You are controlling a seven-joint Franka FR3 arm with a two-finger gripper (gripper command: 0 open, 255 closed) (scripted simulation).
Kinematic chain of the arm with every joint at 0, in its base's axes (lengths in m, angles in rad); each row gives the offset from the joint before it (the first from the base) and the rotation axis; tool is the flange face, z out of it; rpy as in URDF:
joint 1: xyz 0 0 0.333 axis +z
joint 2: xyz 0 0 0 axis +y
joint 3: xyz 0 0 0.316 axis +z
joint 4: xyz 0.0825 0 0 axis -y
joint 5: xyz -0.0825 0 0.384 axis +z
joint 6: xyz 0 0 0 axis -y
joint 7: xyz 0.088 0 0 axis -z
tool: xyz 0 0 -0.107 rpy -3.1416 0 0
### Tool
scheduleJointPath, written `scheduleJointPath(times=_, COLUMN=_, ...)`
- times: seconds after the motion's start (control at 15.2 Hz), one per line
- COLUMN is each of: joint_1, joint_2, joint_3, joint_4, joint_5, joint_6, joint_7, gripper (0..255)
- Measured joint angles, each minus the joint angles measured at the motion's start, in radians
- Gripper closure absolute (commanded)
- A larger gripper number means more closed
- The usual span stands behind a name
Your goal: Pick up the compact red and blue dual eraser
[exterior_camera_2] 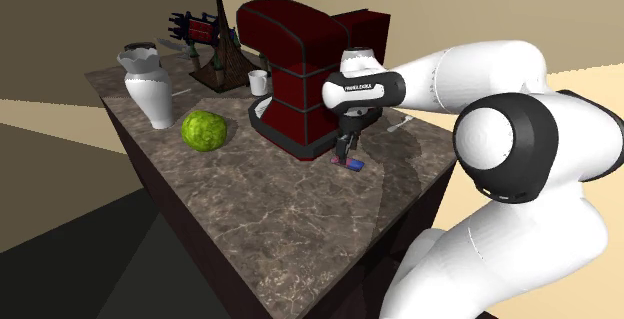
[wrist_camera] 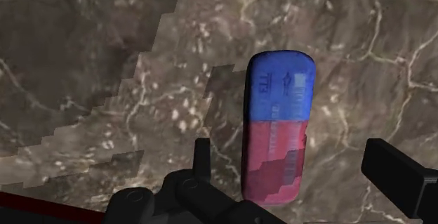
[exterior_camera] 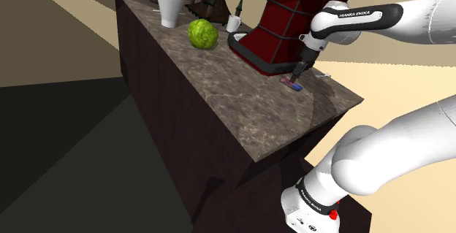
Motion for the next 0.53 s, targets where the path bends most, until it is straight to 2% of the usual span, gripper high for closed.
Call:
scheduleJointPath(times=0.26, joint_1=0.001, joint_2=0.02, joint_3=-0.015, joint_4=-0.037, joint_5=0.003, joint_6=0.055, joint_7=-0.008, gripper=0)
scheduleJointPath(times=0.33, joint_1=0.001, joint_2=0.021, joint_3=-0.016, joint_4=-0.04, joint_5=0.003, joint_6=0.06, joint_7=-0.008, gripper=255)
scheduleJointPath(times=0.53, joint_1=0.001, joint_2=0.022, joint_3=-0.017, joint_4=-0.042, joint_5=0.003, joint_6=0.064, joint_7=-0.009, gripper=255)
